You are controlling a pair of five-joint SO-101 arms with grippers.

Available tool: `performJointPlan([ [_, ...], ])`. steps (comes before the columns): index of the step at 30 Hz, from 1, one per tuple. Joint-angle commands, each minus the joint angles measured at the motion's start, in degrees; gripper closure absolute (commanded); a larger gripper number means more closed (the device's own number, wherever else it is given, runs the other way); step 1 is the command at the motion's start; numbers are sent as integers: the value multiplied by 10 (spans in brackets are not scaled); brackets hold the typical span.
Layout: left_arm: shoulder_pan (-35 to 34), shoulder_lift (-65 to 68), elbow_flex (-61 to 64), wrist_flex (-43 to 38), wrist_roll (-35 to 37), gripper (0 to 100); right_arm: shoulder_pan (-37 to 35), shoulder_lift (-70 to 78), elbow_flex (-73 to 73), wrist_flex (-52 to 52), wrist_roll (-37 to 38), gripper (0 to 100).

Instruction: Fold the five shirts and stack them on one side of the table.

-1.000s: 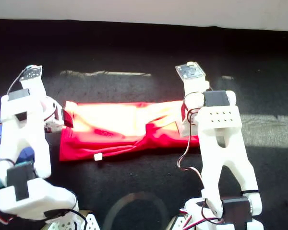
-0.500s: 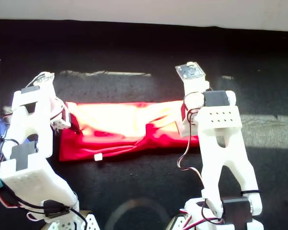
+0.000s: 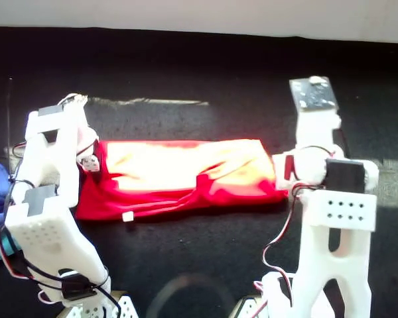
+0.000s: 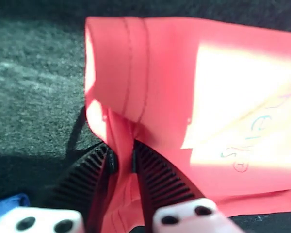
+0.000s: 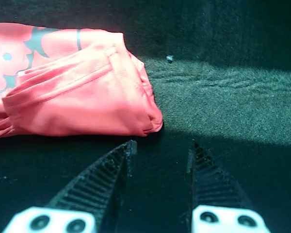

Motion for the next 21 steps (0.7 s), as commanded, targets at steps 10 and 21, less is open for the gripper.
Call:
performJointPlan([
  [10,-44,-1,-204,209,-36,991,235,-138,336,-147,117,828],
  [21,140,-138,-196,269,-34,991,275,-284,664,-357,113,828],
])
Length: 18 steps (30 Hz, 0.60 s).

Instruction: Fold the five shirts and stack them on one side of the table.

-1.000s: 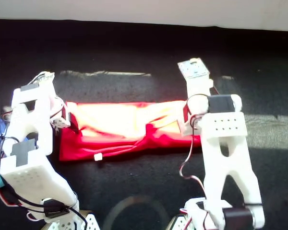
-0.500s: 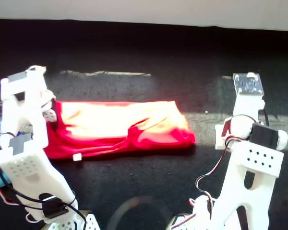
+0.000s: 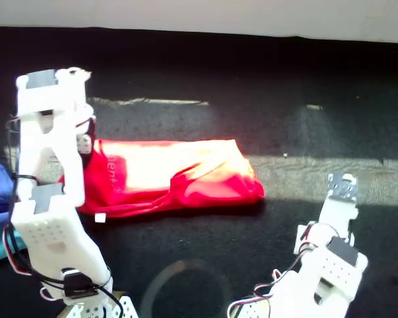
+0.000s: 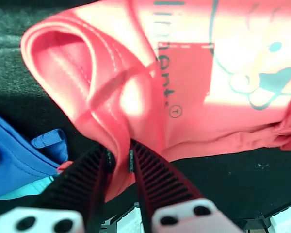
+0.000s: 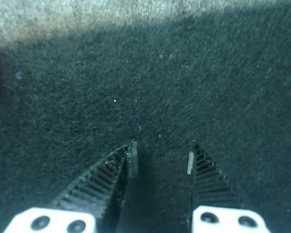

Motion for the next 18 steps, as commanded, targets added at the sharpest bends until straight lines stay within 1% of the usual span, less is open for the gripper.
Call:
performJointPlan([
  [1,83,-120,38,9,-2,991,7,-47,58,-35,3,828],
  [5,180,-225,102,7,-1,991,7,-98,107,-36,2,828],
  [8,246,-273,115,5,0,991,7,-143,128,-32,2,828],
  [16,395,-290,72,5,2,991,3,-238,162,0,2,828],
  [18,429,-289,72,4,18,991,3,-257,166,10,2,828],
])
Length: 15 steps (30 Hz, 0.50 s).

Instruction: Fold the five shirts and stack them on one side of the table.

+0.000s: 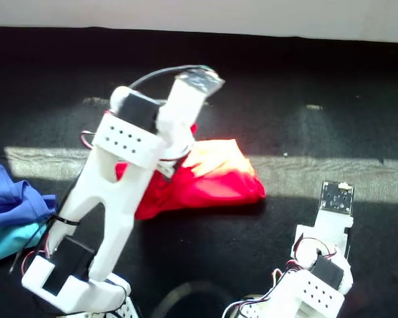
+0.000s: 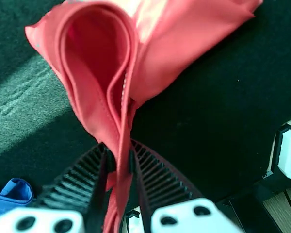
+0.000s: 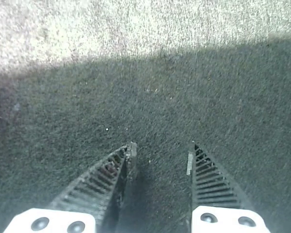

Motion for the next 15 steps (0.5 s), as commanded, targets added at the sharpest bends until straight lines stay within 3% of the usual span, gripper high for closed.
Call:
performJointPlan([
  [1,65,-21,-21,-9,23,991,0,-35,62,16,2,828],
  [5,95,29,-25,-69,27,991,0,-61,71,29,2,828],
  [15,96,200,-51,-176,28,991,0,-90,77,42,2,828],
])
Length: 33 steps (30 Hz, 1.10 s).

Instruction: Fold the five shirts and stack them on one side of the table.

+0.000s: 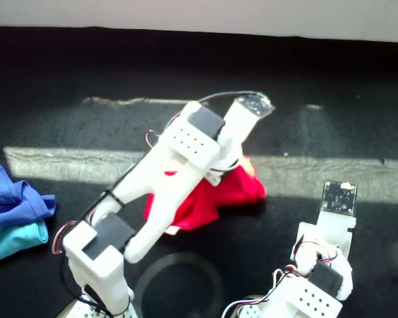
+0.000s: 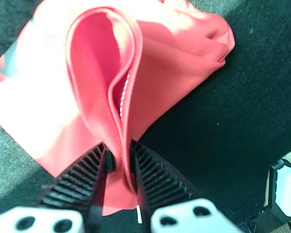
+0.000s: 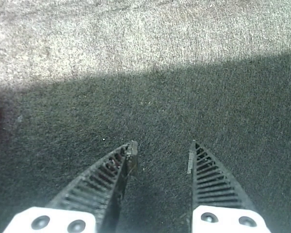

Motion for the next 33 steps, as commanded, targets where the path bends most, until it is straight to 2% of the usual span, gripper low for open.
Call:
performJointPlan([
  [1,6,18,-55,-18,3,991,0,-7,77,3,2,828],
  [9,4,102,-154,-14,3,980,0,-7,77,4,2,828],
  [15,1,153,-190,-14,4,840,0,-7,77,4,2,828],
  [19,1,153,-219,-8,4,806,0,-7,77,4,2,828],
  [23,-1,153,-302,80,3,806,0,-7,77,4,2,828],
  [26,-29,155,-347,143,-1,810,0,-7,77,4,2,828],
  [28,-68,158,-344,152,-1,857,0,-7,77,4,2,828],
  [30,-109,160,-326,151,-1,979,0,-7,77,4,2,828],
  [33,-151,167,-290,141,-2,989,0,-7,77,4,2,828],
])
